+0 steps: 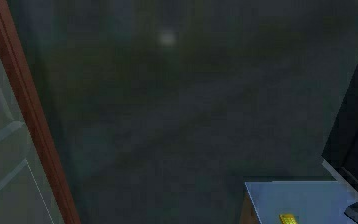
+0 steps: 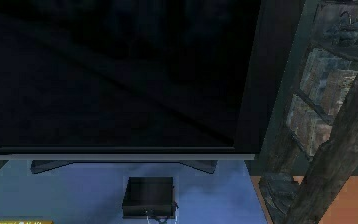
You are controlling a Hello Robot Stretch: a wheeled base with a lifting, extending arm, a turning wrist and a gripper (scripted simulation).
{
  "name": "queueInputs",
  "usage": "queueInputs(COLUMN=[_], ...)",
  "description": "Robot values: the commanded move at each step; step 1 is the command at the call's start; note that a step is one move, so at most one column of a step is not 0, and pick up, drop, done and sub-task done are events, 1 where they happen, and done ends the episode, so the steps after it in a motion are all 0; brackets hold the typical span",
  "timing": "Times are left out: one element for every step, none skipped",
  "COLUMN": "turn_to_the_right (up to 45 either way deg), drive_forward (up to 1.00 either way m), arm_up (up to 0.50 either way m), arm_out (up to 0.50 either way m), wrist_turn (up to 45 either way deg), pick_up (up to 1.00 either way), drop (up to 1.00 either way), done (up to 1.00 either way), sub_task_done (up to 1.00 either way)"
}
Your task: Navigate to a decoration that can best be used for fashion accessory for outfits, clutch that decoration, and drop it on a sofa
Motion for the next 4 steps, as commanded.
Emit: queueInputs(turn_to_the_right=[0.0, 0.0, 0.0, 0.0], drive_forward=[0.0, 0.0, 0.0, 0.0], arm_up=[0.1, 0.3, 0.0, 0.0], arm_out=[0.0, 0.0, 0.0, 0.0], wrist_turn=[0.0, 0.0, -45.0, -45.0], pick_up=[0.0, 0.0, 0.0, 0.0], drop=[0.0, 0.0, 0.0, 0.0], done=[0.0, 0.0, 0.0, 0.0], sub_task_done=[0.0, 0.0, 0.0, 0.0])
